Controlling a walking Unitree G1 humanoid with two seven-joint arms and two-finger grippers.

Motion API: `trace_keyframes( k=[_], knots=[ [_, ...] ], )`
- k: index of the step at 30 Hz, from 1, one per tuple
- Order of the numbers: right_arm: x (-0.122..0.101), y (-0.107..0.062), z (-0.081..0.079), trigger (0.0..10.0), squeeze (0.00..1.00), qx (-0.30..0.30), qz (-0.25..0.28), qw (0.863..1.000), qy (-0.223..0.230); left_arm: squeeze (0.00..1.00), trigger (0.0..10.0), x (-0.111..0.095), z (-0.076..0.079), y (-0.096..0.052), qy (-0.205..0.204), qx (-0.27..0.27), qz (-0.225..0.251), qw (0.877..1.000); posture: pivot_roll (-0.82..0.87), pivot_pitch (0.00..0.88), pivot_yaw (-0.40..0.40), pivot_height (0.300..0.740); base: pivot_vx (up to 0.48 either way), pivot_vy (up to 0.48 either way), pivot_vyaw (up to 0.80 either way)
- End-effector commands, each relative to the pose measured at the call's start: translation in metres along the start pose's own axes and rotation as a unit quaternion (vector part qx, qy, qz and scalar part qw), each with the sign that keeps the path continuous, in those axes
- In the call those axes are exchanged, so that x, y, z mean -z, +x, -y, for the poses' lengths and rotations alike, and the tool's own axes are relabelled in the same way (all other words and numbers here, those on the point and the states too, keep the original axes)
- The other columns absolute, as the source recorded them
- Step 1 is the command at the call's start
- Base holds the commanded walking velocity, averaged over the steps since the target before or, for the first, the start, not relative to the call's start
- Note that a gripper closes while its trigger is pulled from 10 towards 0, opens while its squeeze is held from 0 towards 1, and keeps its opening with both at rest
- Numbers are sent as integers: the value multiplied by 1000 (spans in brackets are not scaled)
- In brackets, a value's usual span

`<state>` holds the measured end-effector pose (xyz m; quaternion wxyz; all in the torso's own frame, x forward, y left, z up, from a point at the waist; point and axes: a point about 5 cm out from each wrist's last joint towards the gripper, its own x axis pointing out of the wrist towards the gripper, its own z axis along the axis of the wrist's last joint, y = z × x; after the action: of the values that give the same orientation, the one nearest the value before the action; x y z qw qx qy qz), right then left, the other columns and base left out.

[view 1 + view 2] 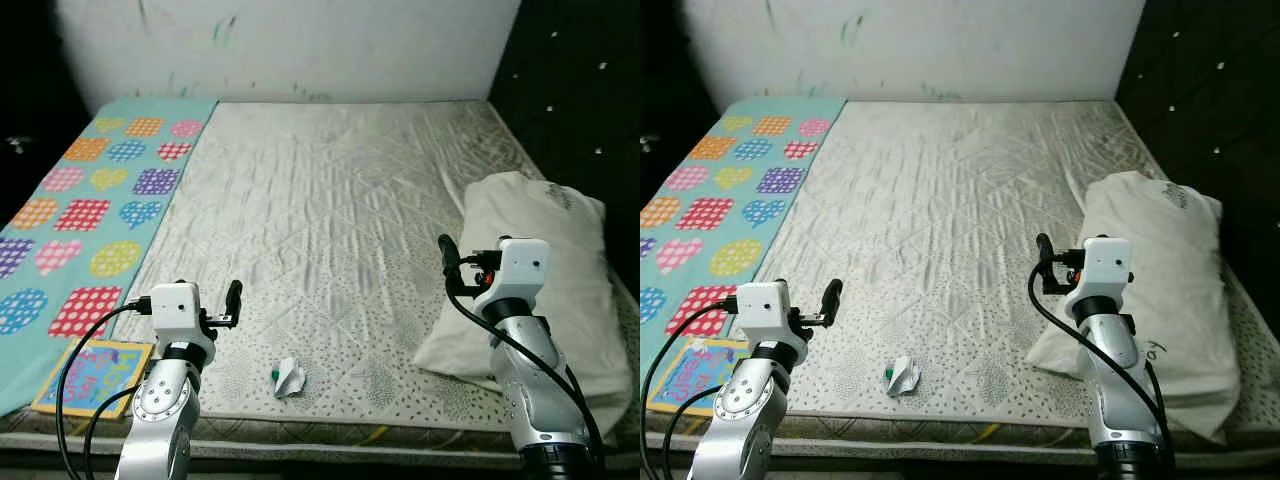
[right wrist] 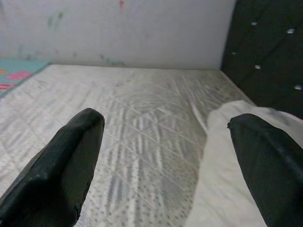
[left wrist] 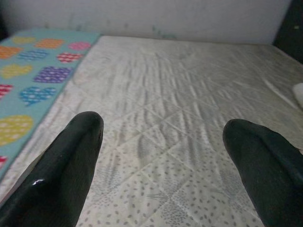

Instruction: Clean up the room

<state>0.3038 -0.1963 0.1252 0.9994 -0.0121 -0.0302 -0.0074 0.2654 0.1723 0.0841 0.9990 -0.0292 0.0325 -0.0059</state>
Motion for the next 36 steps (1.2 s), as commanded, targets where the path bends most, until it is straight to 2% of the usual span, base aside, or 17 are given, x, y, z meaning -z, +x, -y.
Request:
trace_keyframes(
  k=[1, 22, 36],
  knots=[
    [-1, 1, -1, 10000, 0, 1, -1, 1000, 2, 0, 10000, -3, -3, -1, 3, -4, 4, 1000, -153, 52, 34, 740, 0, 480, -525],
    [-2, 2, -4, 10000, 0, -5, 3, 1000, 0, 0, 10000, -2, -3, 0, 6, -7, 0, 1000, -152, 50, 31, 740, 0, 475, -44],
    [-5, 9, -9, 10000, 0, -12, 9, 1000, 3, 0, 10000, -6, -10, -1, 20, -20, 10, 1000, -139, 55, 26, 740, 0, 0, 0]
  ],
)
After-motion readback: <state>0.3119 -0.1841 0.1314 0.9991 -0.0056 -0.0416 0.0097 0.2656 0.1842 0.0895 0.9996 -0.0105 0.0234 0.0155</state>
